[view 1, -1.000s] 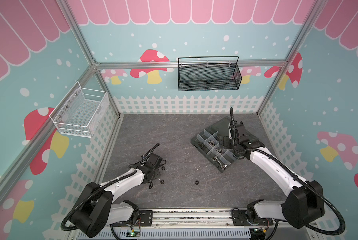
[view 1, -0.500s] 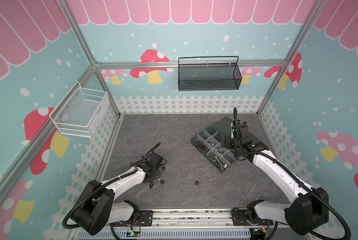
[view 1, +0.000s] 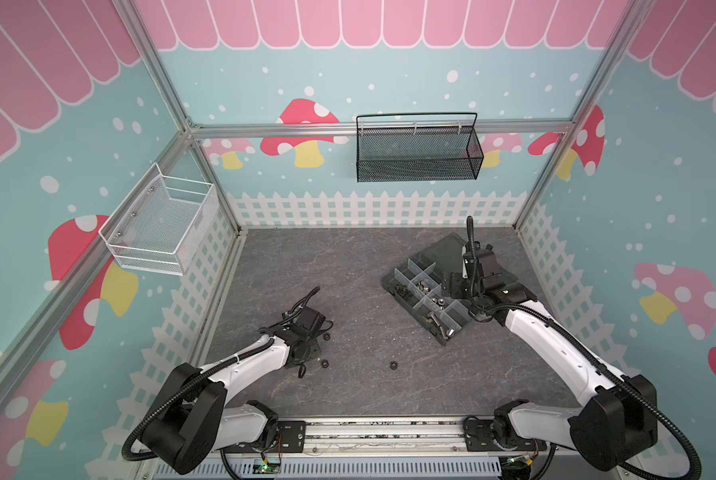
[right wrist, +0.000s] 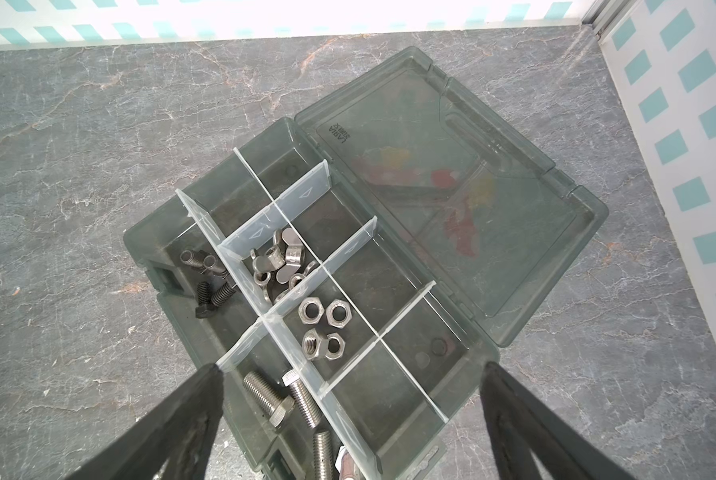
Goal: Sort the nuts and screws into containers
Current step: 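Close the left gripper on the black hex nut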
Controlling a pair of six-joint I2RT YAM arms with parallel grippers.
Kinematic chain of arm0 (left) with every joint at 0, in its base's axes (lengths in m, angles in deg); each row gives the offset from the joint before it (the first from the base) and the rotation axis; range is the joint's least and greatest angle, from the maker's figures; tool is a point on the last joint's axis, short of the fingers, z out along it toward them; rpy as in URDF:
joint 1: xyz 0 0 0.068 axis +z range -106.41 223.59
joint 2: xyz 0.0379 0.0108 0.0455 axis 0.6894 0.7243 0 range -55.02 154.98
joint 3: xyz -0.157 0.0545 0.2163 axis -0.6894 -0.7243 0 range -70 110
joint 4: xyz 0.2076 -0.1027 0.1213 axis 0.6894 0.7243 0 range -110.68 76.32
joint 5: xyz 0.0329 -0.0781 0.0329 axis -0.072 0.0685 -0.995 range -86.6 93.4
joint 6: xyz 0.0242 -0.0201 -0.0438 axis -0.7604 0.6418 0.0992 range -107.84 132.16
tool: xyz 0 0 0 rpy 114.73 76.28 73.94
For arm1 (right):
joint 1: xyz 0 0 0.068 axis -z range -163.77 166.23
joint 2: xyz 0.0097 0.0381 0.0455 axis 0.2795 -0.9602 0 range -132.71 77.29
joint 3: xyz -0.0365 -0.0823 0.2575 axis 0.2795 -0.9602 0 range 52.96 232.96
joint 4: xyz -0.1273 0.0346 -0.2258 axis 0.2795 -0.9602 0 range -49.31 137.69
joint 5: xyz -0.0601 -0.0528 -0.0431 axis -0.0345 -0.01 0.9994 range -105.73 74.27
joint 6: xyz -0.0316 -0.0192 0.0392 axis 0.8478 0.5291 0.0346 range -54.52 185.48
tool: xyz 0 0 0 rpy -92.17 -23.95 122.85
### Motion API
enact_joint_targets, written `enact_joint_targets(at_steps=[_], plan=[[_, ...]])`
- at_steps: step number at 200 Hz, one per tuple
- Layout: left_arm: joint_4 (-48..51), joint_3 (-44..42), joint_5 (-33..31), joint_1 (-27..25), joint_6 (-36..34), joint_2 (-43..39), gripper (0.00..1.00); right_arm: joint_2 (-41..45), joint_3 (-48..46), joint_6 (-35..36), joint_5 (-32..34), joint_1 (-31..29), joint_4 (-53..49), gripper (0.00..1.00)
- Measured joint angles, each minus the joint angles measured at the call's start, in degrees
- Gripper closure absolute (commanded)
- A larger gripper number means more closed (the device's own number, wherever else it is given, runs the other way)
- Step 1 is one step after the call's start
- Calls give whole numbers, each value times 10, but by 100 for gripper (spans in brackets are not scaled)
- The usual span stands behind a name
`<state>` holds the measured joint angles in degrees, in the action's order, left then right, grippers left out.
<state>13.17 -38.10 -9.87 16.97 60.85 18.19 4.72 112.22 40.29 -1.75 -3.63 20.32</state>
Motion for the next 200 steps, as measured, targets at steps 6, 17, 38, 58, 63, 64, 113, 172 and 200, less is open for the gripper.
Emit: enact_joint_targets(at_steps=[6,17,38,58,63,64,113,172,200], plan=[[0,0,0,0,0,0,62,0,0,0,0,0,0,3],[0,0,-1,2,0,1,64,0,0,-2,0,0,0,3],[0,0,-2,3,0,1,65,0,0,-2,-1,0,0,2],[0,0,-2,6,0,2,66,0,0,-2,-3,0,0,3],[0,0,-2,8,0,2,67,0,0,-3,-3,0,0,3],[-1,0,-2,8,0,2,67,0,0,-3,-4,0,0,3],[-6,0,-2,16,-1,2,81,0,-1,-5,-5,0,0,3],[-11,0,1,14,-10,2,87,0,-3,-6,-7,0,0,3],[-8,9,7,-12,-18,0,87,0,-4,-10,-10,0,0,3]])
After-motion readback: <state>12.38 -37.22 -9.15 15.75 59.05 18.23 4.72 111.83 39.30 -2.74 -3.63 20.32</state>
